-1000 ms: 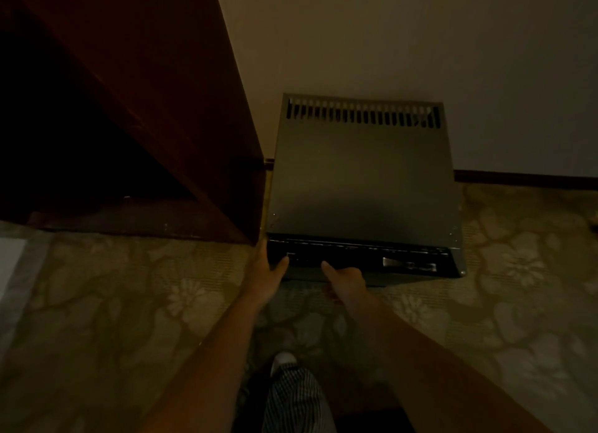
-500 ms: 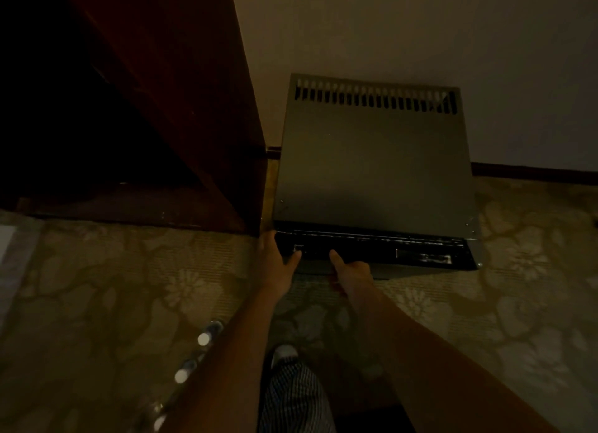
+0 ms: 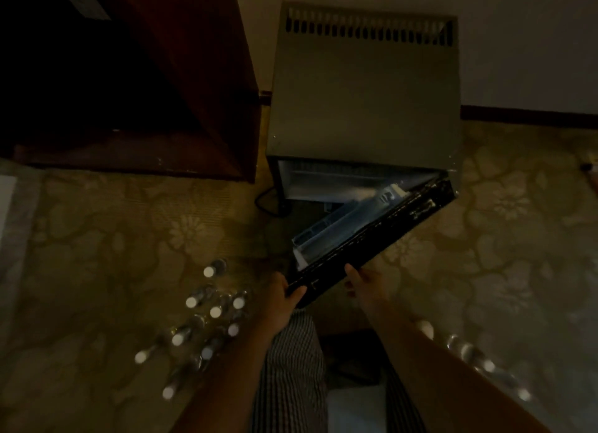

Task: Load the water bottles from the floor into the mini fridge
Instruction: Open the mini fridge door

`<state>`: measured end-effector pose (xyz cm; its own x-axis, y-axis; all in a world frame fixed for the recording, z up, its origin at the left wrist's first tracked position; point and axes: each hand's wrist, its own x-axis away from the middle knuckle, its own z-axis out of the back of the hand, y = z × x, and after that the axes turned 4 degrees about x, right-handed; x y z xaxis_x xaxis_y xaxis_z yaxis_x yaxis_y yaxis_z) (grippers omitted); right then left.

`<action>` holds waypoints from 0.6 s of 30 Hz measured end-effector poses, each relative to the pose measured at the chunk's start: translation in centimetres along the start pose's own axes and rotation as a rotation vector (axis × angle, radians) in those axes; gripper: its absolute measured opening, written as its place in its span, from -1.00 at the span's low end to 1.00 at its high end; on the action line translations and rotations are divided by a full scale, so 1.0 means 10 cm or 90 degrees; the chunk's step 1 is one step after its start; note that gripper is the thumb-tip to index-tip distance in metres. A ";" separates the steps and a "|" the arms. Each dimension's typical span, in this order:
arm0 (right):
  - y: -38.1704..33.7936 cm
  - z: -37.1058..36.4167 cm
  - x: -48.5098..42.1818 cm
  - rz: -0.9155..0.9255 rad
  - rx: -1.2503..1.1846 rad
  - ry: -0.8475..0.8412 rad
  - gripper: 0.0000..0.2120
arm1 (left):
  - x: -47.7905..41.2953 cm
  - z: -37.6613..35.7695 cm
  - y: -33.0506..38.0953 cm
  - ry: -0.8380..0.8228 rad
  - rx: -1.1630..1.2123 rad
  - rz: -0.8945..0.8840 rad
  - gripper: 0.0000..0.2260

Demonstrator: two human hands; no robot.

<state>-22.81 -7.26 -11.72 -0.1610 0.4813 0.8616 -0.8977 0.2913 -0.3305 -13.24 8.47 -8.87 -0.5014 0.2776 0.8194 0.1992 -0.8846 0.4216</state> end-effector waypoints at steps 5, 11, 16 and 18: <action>0.45 0.32 0.11 -0.004 0.072 0.013 -0.66 | 0.20 -0.34 0.08 -0.099 -0.099 -0.010 -0.59; 0.87 0.71 0.13 0.014 0.151 0.028 -0.62 | 0.15 -0.85 0.52 -0.118 -0.180 -0.062 -0.66; 1.16 1.11 0.10 0.054 0.180 0.032 -0.64 | 0.12 -1.32 1.12 -0.058 -0.330 -0.334 -0.48; 1.24 1.27 0.10 0.075 0.193 0.033 -0.65 | 0.13 -1.46 1.33 -0.049 -0.429 -0.411 -0.44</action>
<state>-39.31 -13.70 -10.02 -0.2573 0.5404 0.8011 -0.9565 -0.0245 -0.2908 -23.51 -8.39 -7.83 -0.2828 0.7938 0.5384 -0.6402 -0.5742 0.5103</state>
